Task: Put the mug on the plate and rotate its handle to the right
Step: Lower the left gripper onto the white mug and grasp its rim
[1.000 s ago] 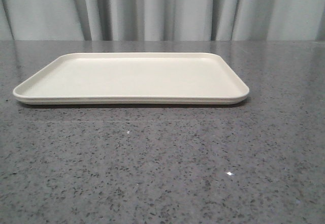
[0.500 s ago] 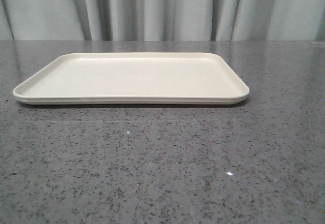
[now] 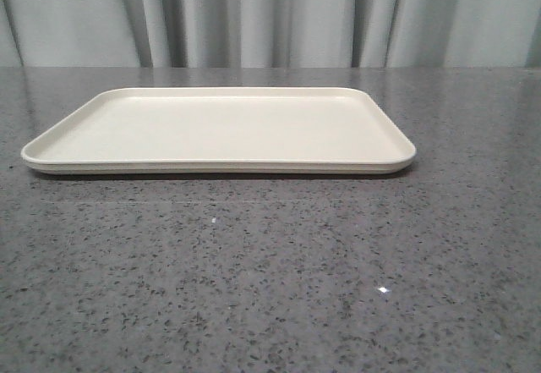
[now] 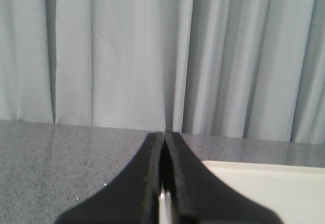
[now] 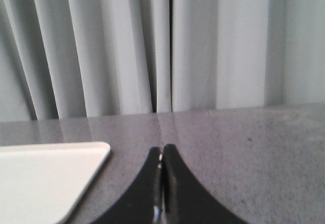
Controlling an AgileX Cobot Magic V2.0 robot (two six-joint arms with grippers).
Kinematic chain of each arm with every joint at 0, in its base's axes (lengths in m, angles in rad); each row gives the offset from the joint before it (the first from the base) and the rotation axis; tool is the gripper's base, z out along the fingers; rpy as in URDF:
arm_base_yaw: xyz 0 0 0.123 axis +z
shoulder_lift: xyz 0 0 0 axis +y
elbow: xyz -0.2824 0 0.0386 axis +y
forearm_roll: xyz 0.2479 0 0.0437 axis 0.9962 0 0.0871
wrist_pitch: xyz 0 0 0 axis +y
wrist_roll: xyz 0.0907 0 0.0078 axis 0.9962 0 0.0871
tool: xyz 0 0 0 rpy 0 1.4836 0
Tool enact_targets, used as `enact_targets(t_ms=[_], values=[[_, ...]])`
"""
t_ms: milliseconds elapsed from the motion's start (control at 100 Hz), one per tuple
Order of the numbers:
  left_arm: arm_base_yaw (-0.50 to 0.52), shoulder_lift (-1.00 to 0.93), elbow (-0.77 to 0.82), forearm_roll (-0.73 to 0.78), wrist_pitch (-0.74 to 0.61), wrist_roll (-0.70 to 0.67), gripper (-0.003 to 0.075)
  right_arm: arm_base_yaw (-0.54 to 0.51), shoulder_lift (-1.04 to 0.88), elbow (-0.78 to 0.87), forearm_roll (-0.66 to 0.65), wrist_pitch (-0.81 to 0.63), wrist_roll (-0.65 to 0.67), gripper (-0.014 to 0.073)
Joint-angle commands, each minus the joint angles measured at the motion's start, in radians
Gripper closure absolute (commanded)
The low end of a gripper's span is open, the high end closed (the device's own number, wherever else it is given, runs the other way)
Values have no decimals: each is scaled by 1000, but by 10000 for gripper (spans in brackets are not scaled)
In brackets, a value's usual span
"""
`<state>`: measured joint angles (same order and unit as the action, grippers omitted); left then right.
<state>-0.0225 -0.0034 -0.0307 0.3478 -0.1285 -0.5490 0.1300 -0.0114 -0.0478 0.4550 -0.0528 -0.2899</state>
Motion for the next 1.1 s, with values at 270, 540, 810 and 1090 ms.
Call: enact_targets(t_ms=[270, 540, 810, 1090], values=[[-3, -5, -259, -84, 60, -10, 741, -5, 155, -269, -19, 9, -9, 652], [-3, 114, -472, -119, 195, -10, 740, -5, 322, -460, -81, 74, -10, 652], [-3, 288, -715, -124, 342, -10, 739, -5, 365, -531, -104, 75, -10, 652], [-17, 454, -912, -130, 501, 31, 617, -5, 365, -536, -107, 73, -10, 650]])
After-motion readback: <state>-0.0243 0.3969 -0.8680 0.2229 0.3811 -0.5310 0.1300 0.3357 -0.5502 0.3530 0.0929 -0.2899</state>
